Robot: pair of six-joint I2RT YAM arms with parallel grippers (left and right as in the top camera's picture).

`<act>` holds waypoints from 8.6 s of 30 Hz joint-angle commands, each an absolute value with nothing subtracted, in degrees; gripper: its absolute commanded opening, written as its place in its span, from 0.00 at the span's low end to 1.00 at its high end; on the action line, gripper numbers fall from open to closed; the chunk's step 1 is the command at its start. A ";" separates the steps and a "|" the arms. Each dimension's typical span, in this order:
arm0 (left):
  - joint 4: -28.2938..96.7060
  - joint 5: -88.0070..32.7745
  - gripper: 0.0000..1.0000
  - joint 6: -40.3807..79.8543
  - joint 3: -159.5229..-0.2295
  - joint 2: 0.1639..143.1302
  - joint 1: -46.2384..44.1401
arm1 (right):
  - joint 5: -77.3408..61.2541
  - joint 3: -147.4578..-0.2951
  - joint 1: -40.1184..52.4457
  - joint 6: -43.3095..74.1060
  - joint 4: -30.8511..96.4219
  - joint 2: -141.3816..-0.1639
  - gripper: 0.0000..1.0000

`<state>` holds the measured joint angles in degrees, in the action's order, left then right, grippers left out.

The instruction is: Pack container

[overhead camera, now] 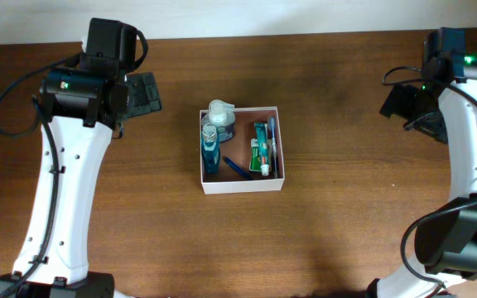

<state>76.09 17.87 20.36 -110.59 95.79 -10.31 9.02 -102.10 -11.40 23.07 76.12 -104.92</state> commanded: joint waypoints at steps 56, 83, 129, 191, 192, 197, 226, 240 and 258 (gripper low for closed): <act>76.18 18.90 1.00 19.84 -111.59 95.18 -10.07 | 9.61 -100.42 -6.59 22.85 80.97 -28.40 0.98; 76.18 18.90 0.99 19.84 -111.59 95.18 -10.07 | -0.05 -34.17 -2.22 22.98 31.62 -0.23 0.98; 76.16 18.87 0.99 19.84 -111.59 95.18 -10.07 | 2.13 -0.32 -2.22 11.35 4.43 -0.23 0.98; 78.08 15.20 0.99 19.90 -76.93 22.17 -10.04 | 2.13 -0.32 -2.22 11.35 4.47 -0.25 0.98; 78.08 15.22 0.99 19.90 -74.96 19.14 -10.04 | 2.11 -0.32 -2.22 11.38 4.45 -0.25 0.98; 77.69 15.27 0.99 19.90 -66.50 9.30 -10.04 | 2.13 -0.32 -2.22 11.35 4.45 -0.25 0.98; 14.04 10.24 0.99 20.03 -13.82 0.25 -10.04 | 2.13 -0.32 -2.22 11.35 4.47 -0.25 0.98; 8.34 10.70 0.99 16.38 -6.22 0.27 -10.04 | 2.13 -0.32 -2.22 11.35 4.47 -0.25 0.98; 3.64 10.44 0.99 11.38 -0.56 0.27 -10.04 | 2.13 -0.32 -2.22 11.35 4.47 -0.25 0.98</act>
<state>4.03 10.92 13.61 -1.26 0.89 -10.31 2.24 -0.58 -2.57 11.77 4.01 -0.84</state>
